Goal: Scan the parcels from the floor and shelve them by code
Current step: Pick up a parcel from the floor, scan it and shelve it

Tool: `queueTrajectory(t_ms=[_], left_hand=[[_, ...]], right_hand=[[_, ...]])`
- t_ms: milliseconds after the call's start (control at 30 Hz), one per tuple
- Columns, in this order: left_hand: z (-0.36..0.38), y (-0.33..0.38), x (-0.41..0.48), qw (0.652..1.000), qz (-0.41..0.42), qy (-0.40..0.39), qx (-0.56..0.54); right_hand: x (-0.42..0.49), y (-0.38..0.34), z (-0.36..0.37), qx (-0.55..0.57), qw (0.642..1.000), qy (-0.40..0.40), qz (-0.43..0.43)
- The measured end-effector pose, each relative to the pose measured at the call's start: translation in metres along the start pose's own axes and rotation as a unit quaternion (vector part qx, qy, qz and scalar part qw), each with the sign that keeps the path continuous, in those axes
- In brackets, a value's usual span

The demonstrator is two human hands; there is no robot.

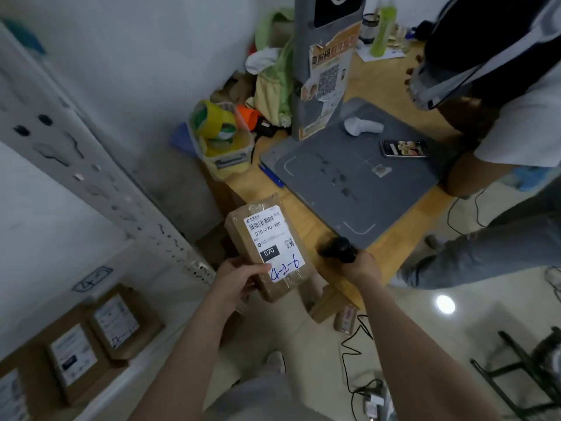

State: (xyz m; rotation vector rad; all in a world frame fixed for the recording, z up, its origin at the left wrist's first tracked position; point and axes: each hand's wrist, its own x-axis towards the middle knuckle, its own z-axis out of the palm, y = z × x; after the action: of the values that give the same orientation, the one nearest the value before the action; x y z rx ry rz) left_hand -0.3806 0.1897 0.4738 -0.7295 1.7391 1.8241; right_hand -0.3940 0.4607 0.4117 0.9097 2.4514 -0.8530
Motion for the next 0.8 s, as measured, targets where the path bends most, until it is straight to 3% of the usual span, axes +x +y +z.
queueTrajectory(t_ms=[133, 367, 600, 800], left_hand=[[-0.007, 0.002, 0.006, 1.000, -0.008, 0.006, -0.004], [0.006, -0.014, -0.021, 0.999, 0.007, 0.040, -0.030], [0.023, -0.045, -0.073, 0.993, 0.027, 0.080, -0.078], [0.038, -0.087, -0.121, 0.984, 0.050, 0.104, -0.133]], right_hand=[[0.009, 0.000, 0.009, -0.040, 0.999, 0.001, -0.014], [-0.042, -0.008, 0.007, 0.164, 0.969, 0.069, -0.173], [-0.147, -0.014, -0.021, 0.293, 0.908, -0.007, -0.300], [-0.201, 0.019, -0.020, 0.259, 0.905, -0.048, -0.334]])
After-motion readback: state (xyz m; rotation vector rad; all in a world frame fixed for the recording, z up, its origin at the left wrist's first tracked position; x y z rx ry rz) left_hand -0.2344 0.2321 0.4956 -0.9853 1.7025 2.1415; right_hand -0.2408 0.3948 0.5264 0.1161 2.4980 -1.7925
